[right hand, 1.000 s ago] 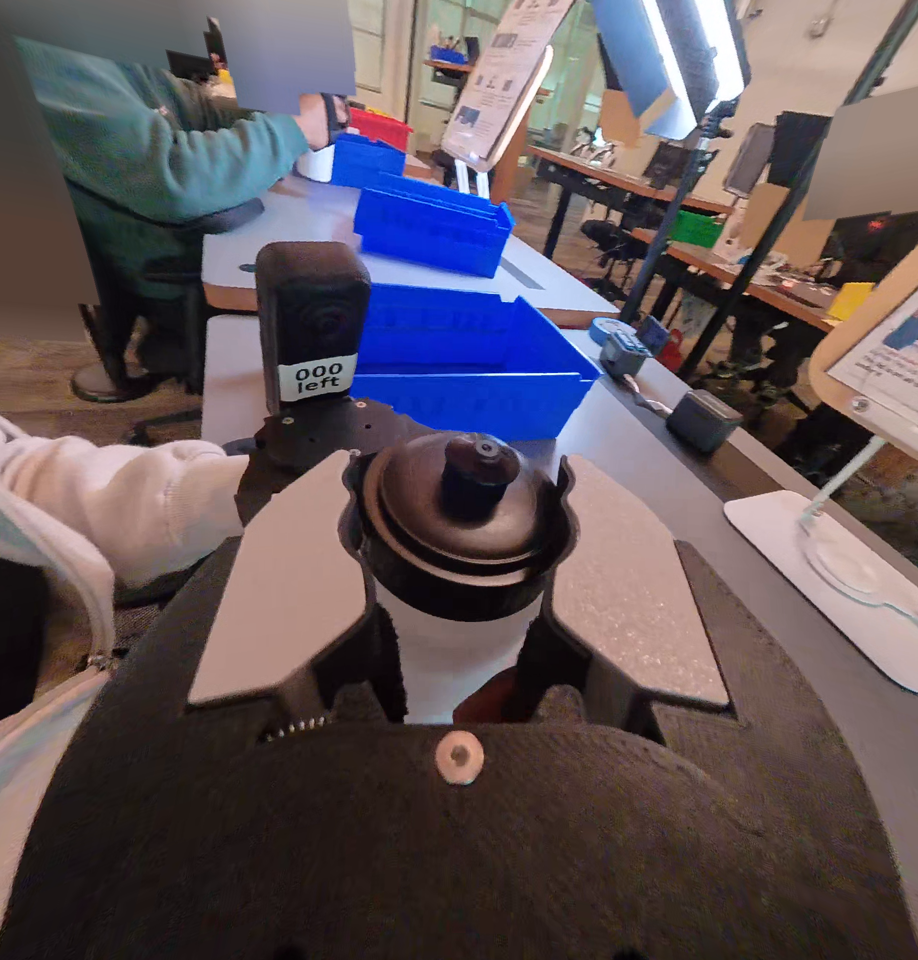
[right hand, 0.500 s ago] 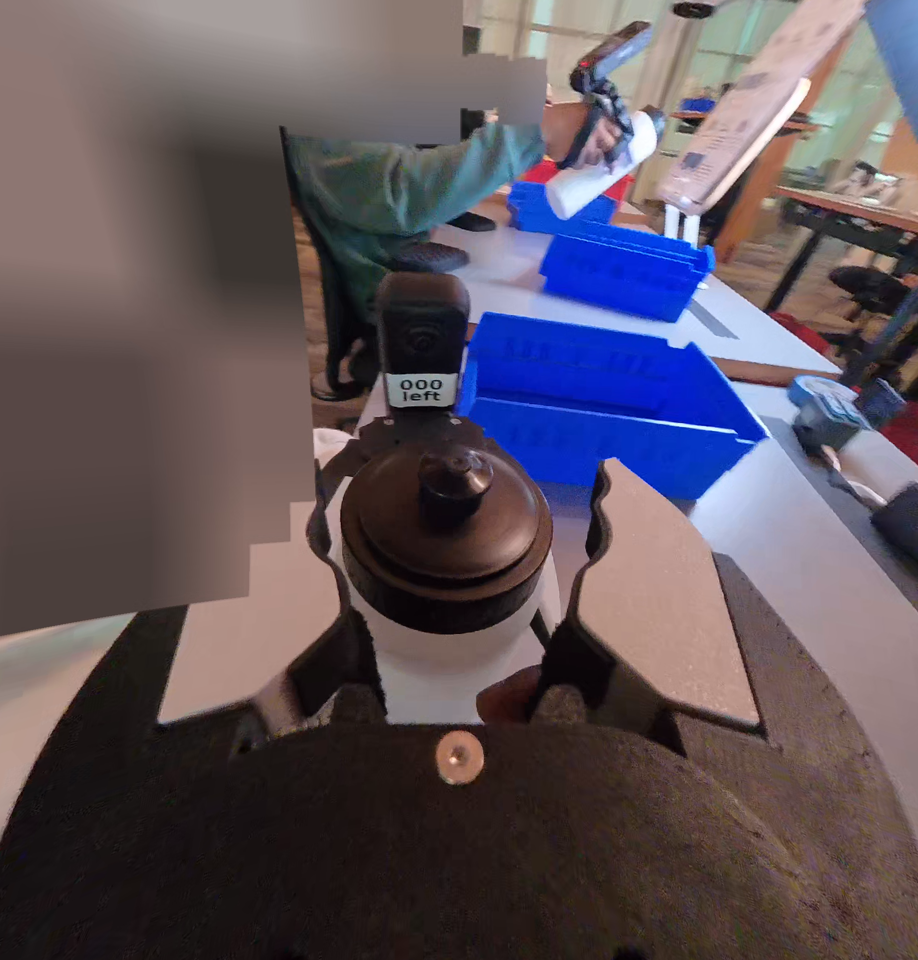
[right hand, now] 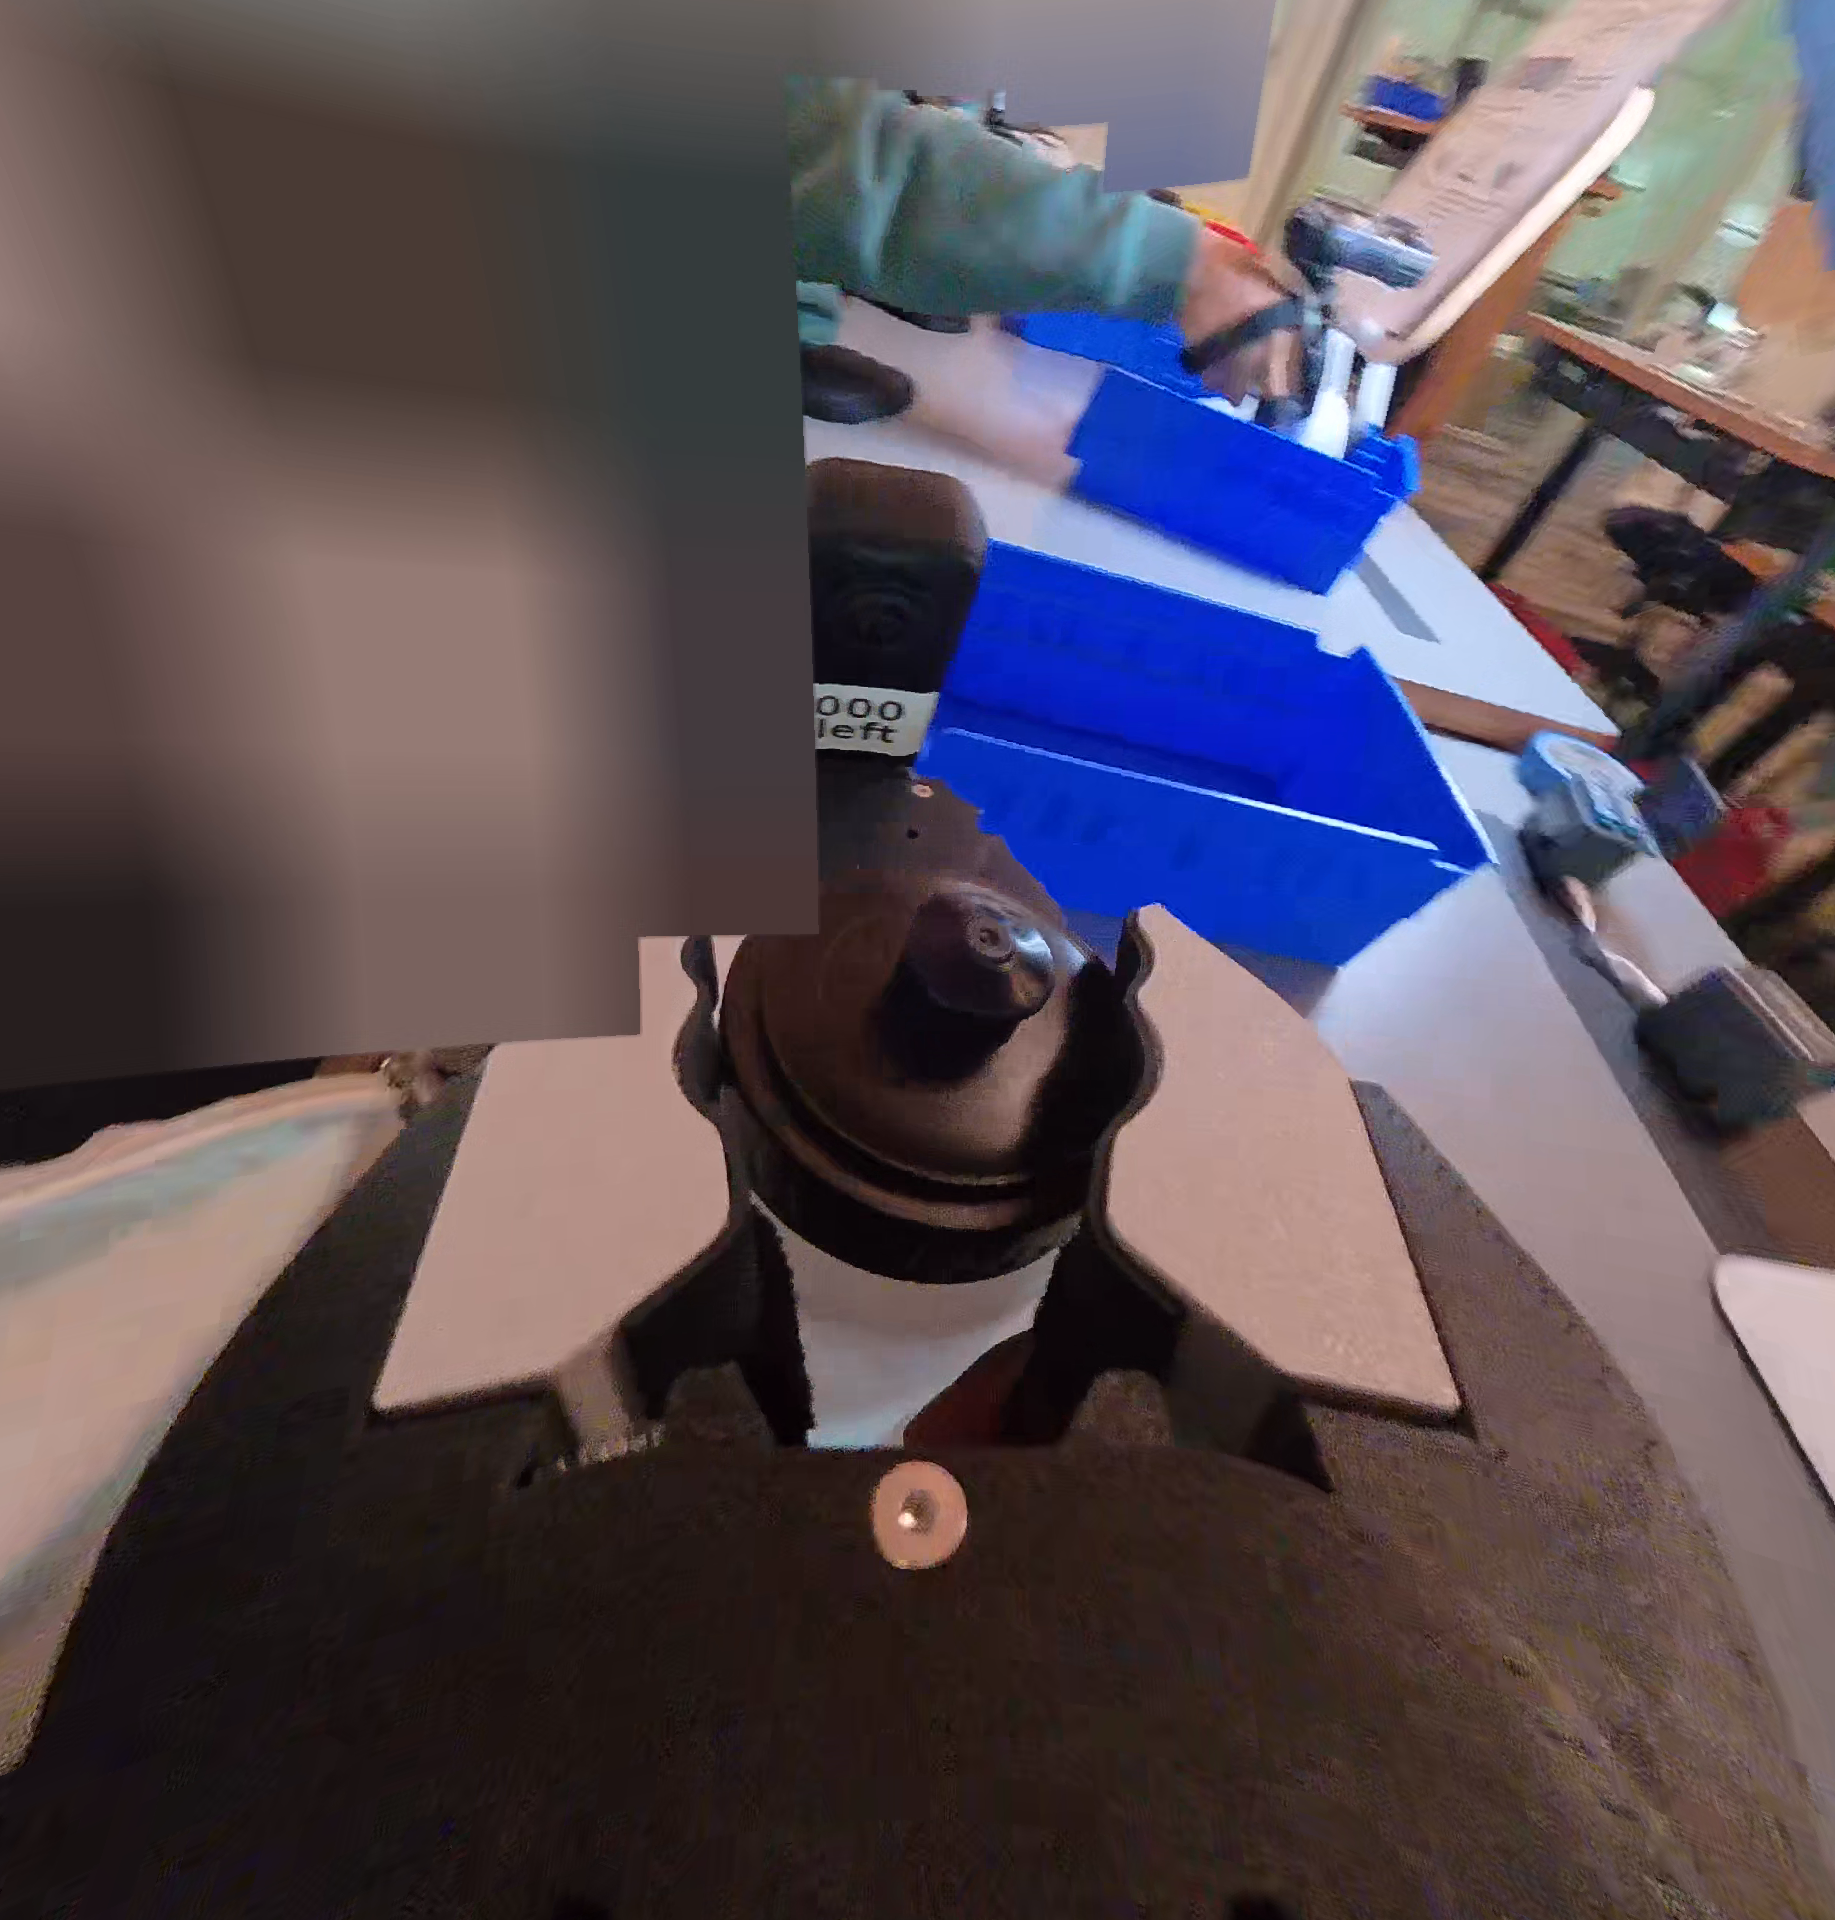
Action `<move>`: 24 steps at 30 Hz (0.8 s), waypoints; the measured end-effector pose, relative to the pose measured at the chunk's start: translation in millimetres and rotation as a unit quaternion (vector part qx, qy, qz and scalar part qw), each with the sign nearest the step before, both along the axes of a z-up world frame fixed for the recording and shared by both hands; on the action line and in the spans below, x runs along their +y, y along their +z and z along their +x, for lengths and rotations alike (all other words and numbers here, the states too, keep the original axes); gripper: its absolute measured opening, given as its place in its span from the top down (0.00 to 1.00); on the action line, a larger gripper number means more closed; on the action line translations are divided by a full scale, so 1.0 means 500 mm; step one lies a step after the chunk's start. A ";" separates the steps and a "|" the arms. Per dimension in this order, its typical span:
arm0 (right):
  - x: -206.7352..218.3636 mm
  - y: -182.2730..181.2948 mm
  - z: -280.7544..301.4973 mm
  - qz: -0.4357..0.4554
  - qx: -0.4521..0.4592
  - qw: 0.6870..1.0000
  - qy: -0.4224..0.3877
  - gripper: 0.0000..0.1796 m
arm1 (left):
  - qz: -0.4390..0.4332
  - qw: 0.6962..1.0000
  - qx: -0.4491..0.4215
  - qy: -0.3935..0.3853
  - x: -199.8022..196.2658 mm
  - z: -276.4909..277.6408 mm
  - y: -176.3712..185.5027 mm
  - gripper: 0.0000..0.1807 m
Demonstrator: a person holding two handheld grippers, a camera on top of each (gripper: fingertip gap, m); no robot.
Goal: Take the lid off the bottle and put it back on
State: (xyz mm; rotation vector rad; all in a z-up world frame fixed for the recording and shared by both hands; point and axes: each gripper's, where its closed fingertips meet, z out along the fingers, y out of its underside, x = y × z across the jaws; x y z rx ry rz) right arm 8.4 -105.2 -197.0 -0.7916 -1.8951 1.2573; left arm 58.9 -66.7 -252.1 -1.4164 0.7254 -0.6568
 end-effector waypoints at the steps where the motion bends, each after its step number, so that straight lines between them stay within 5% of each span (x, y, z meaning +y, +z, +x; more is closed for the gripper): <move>1: -0.007 0.000 0.009 0.003 0.001 0.999 0.050 0.59 | -0.002 1.000 -0.001 -0.008 -0.003 0.005 -0.001 0.52; 4: -0.018 0.003 0.026 -0.013 0.015 0.988 0.155 0.59 | -0.007 1.000 -0.004 -0.014 -0.004 0.007 -0.002 0.52; 7: -0.012 0.007 0.014 -0.041 0.018 0.987 0.155 0.59 | -0.014 1.000 -0.014 -0.005 0.002 -0.001 -0.001 0.52; 12: 0.014 0.004 0.001 -0.053 0.007 0.999 0.004 0.45 | -0.009 1.000 -0.010 0.008 0.005 -0.005 -0.001 0.52; 18: 0.035 0.007 0.007 -0.072 0.023 0.974 -0.211 0.50 | -0.008 1.000 -0.008 0.022 0.011 -0.010 -0.001 0.52; 21: 0.051 0.004 0.000 -0.038 0.033 0.968 -0.246 0.57 | -0.009 1.000 -0.009 0.024 0.012 -0.012 -0.001 0.52; 24: 0.039 0.002 0.001 -0.032 0.020 0.985 -0.171 0.57 | -0.005 1.000 -0.007 0.017 0.007 -0.011 -0.001 0.52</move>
